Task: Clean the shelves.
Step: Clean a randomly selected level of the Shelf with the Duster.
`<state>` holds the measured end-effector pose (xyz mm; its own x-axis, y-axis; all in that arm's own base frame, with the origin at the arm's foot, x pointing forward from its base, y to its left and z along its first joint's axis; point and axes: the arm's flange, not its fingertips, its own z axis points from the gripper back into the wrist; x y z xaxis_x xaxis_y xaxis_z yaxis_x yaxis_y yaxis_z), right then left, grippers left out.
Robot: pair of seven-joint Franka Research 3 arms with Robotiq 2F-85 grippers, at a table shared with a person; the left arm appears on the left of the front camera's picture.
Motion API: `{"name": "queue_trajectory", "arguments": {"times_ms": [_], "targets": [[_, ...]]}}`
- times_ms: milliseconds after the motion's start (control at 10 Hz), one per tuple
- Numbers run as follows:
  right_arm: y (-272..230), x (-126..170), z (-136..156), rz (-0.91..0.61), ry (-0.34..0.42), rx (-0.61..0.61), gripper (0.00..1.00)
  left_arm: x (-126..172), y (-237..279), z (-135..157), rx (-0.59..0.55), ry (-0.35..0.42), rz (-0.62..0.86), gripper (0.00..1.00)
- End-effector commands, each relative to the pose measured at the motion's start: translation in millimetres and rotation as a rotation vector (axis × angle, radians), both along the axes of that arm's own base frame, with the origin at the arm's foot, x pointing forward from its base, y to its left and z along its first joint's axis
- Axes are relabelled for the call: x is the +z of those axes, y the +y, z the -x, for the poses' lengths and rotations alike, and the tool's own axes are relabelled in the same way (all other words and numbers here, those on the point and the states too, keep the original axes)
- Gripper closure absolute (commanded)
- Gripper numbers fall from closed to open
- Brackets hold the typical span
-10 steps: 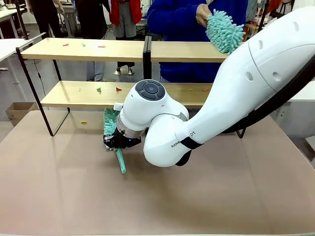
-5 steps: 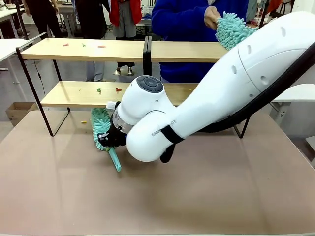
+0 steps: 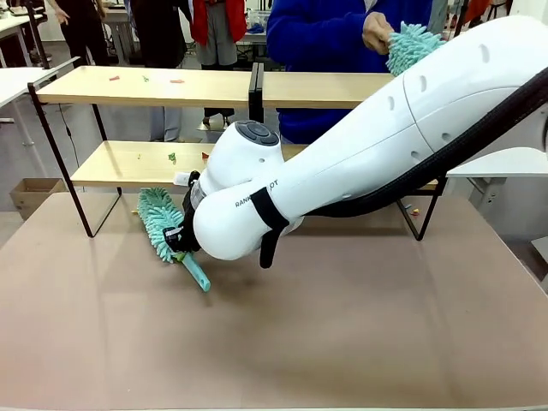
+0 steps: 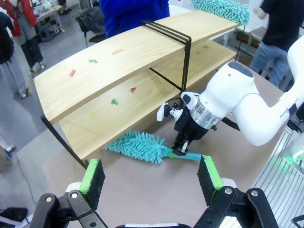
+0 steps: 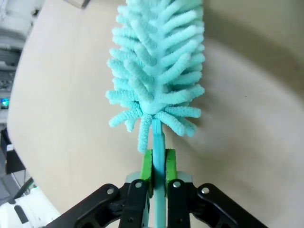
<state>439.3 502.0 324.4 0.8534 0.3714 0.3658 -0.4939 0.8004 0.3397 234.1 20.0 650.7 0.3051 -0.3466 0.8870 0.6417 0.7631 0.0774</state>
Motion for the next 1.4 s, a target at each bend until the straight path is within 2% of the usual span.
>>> {"name": "queue_trajectory", "arguments": {"times_ms": [0, 200, 600, 900, 1000, 1100, 1200, 1300], "targets": [[-11, 8, -2, 0.02, 0.024, 0.159, 0.88, 0, 0, -1, -0.003, 0.001, 0.003, 0.0], [-22, 12, 0, 0.047, 0.042, 0.293, 0.88, 0, 0, -1, -0.003, 0.001, 0.003, 0.0], [-49, 22, 16, 0.065, 0.061, 0.652, 0.88, 0, 0, -1, -0.003, 0.001, 0.003, 0.0], [-76, 32, 32, -0.058, 0.148, 0.997, 0.88, 0, 0, -1, -0.003, 0.001, 0.003, 0.0], [-84, 34, 38, -0.088, 0.153, 1.068, 0.88, 0, 0, -1, -0.003, 0.001, 0.003, 0.0], [-93, 41, 40, -0.167, 0.114, 1.053, 0.88, 0, 0, -1, -0.003, 0.001, 0.003, 0.0], [-103, 48, 41, -0.228, 0.039, 0.959, 0.88, 0, 0, -1, -0.003, 0.001, 0.003, 0.0], [-110, 52, 44, -0.244, 0.0, 0.919, 0.88, 0, 0, -1, -0.003, 0.001, 0.003, 0.0]]}}
